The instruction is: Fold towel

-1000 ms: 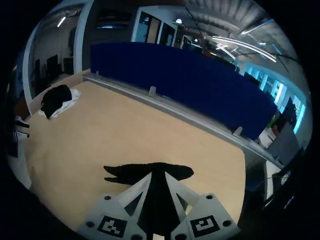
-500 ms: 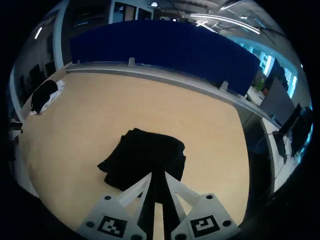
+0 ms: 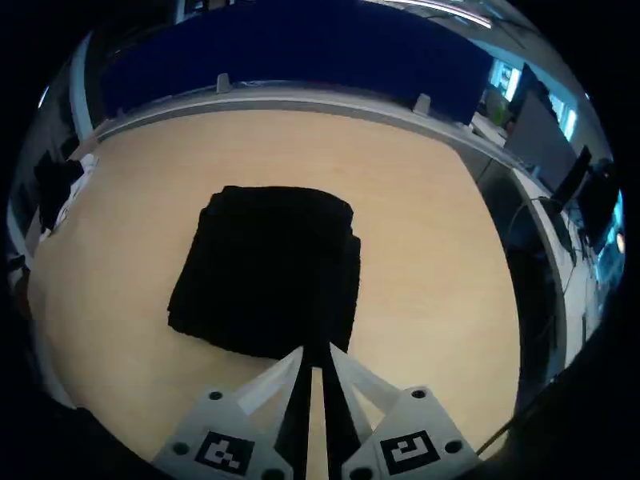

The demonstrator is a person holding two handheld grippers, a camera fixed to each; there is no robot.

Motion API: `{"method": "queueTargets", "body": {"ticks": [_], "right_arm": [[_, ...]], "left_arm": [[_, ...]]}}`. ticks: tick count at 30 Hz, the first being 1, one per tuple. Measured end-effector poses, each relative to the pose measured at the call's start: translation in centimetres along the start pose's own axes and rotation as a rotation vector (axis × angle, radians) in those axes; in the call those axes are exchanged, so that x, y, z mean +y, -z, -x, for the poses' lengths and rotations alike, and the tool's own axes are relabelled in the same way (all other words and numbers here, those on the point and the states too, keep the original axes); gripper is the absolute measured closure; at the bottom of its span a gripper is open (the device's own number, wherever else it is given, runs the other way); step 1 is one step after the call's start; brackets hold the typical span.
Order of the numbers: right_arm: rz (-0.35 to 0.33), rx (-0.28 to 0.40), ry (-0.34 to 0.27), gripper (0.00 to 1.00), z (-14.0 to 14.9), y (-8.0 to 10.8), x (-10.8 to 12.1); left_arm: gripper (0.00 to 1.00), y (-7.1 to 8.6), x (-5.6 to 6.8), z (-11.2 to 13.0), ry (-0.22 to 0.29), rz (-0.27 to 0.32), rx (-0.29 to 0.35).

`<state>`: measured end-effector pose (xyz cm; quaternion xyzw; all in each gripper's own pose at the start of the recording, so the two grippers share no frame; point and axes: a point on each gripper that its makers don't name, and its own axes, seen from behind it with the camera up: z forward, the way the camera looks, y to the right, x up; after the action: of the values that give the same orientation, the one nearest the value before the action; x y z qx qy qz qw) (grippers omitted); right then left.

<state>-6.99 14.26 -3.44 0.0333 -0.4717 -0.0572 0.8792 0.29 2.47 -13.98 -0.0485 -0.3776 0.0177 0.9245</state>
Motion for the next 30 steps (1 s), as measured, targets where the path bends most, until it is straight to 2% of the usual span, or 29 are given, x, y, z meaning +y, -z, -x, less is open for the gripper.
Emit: {"method": "queueTargets", "body": {"ticks": [9,17,19,23,24,26,30], "right_arm": [[0.02,-0.012,-0.049,0.91,0.8,-1.0,0.3],[0.029,-0.016,-0.032,0.81,2.0,0.0,0.0],[0.036,-0.017,-0.025,0.63,2.4,0.2,0.0],[0.045,0.001,-0.017,0.16,2.9,0.6,-0.1],[0.045,0.008,-0.018,0.1,2.9,0.7,-0.2],[0.046,0.023,-0.022,0.01,2.8,0.9,-0.4],[0.05,0.038,-0.024,0.0,2.7,1.4,-0.7]], "left_arm": [[0.02,0.0,-0.1,-0.1,0.001,-0.002,0.001],[0.02,0.0,0.1,-0.1,-0.002,0.001,0.002],[0.02,0.1,0.1,-0.3,-0.004,0.003,0.003],[0.02,0.0,0.2,-0.6,-0.009,0.007,0.009],[0.03,0.0,0.3,-0.7,-0.01,0.008,0.01],[0.02,-0.1,0.3,-0.8,-0.01,0.01,0.012],[0.03,-0.1,0.3,-1.0,-0.007,0.013,0.014]]}}
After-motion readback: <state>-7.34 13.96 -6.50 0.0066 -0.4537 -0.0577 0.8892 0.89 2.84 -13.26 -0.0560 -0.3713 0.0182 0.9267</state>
